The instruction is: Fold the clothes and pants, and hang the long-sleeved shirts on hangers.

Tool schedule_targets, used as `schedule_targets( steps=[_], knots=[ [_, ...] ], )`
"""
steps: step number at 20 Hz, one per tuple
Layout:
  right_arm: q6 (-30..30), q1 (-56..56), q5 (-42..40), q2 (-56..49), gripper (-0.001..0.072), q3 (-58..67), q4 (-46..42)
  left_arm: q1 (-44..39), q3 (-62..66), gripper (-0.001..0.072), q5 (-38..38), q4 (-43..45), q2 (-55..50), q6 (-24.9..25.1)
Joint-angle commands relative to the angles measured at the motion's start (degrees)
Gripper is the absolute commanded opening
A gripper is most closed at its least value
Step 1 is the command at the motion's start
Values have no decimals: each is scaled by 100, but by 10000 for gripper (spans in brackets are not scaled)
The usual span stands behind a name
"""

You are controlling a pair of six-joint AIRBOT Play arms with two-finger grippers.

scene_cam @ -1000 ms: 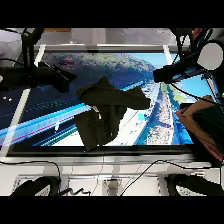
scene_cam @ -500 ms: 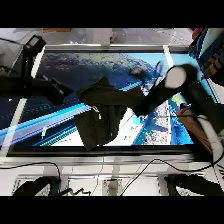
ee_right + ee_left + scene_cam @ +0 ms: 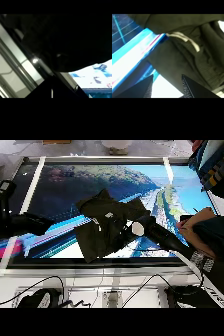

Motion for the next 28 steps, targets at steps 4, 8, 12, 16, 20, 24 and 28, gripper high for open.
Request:
schedule_targets(
  steps=[4, 8, 12, 16, 20, 24, 28],
  knots=[
    [70, -1447, 122, 365, 36, -437, 442, 118, -225, 417, 94, 367, 111, 0],
    [-409, -1340, -776, 916, 36, -2063, 2529, 118, -225, 417, 334, 363, 111, -2],
    [-26, -708, -2551, 920, 355, -2911, 4288, 118, -225, 417, 542, 361, 103, -2],
    [1268, -81, -3630, 634, 551, -2914, 4537, 118, -227, 417, 540, 361, 101, -4],
    [1578, 385, -3606, 140, 550, -2833, 4959, 118, -227, 417, 542, 361, 101, 0],
    [1792, 748, -3875, -170, 546, -2583, 5311, 118, -227, 417, 542, 363, 101, 0],
    [2505, 962, -4509, -358, 440, -2546, 5803, 118, -229, 417, 542, 363, 101, 0]
  ],
)
